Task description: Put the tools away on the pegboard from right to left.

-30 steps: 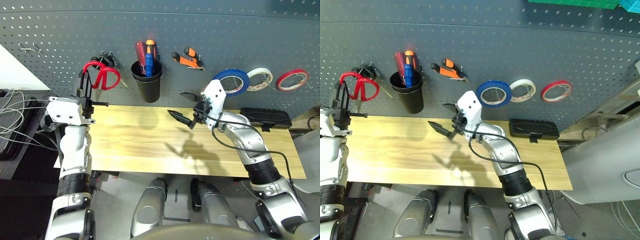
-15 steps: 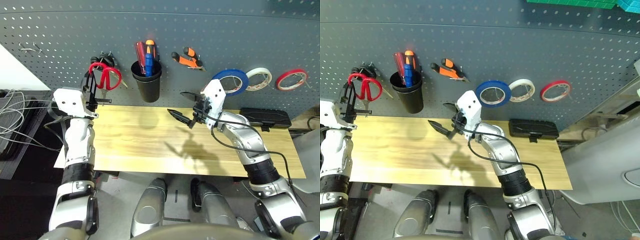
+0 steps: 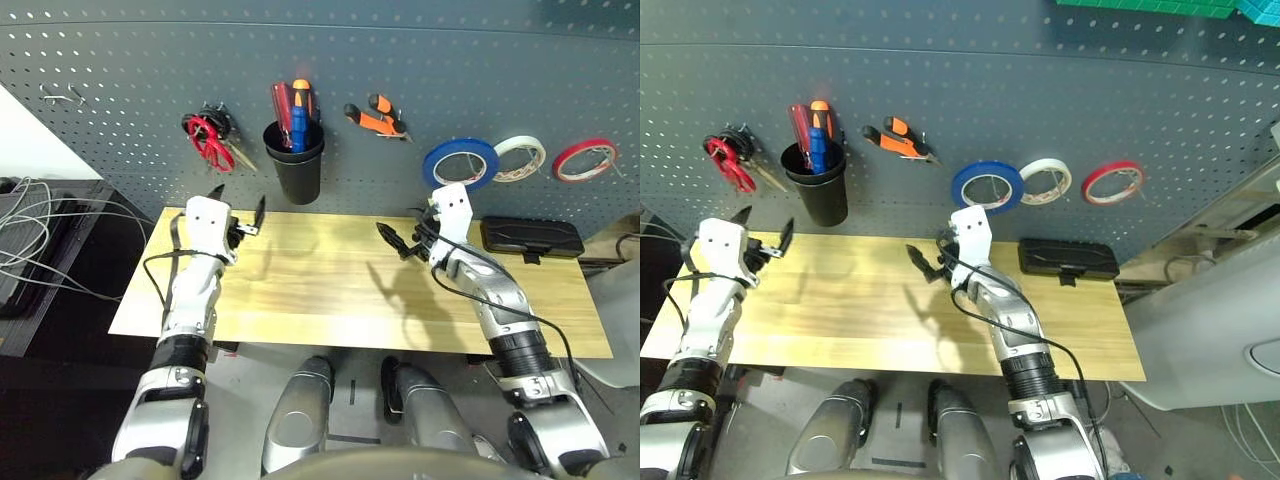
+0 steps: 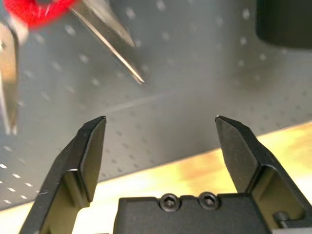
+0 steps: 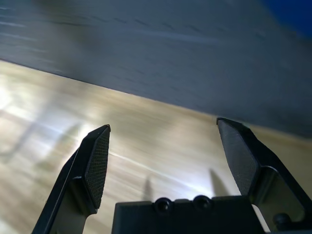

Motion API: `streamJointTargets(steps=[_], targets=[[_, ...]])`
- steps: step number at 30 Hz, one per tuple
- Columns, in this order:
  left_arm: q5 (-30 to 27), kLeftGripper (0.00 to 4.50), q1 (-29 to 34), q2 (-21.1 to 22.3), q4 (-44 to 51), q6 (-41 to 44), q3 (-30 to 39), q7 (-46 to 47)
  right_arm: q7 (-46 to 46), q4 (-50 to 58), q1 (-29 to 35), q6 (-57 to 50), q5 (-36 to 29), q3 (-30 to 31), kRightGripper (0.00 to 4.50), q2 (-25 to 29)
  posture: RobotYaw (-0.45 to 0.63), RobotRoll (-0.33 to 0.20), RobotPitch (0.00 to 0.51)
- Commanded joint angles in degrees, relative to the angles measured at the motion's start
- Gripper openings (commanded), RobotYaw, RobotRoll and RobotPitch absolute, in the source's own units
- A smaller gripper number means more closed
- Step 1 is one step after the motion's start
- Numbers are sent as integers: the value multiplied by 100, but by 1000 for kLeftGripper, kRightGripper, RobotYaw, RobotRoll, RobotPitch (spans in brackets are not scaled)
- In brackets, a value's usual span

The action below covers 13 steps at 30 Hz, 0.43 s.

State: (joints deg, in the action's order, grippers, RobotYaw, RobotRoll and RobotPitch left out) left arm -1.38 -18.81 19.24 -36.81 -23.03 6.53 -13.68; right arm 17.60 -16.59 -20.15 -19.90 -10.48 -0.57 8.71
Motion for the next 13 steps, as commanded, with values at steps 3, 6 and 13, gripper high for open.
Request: streamJointTargets(steps=[3,6,13], targets=[[257,4481,96,-107,-494,345,-223,87,-624,-686,102,35,-31,-591,4500,-30,69,0,243],[392,4481,-29,-215,-878,548,-287,286,-1062,-950,176,101,-43,-1021,4500,93,52,0,247],[646,4481,-87,-229,-1301,611,-383,752,-1188,-1323,248,50,-100,-1498,4500,531,34,0,256]])
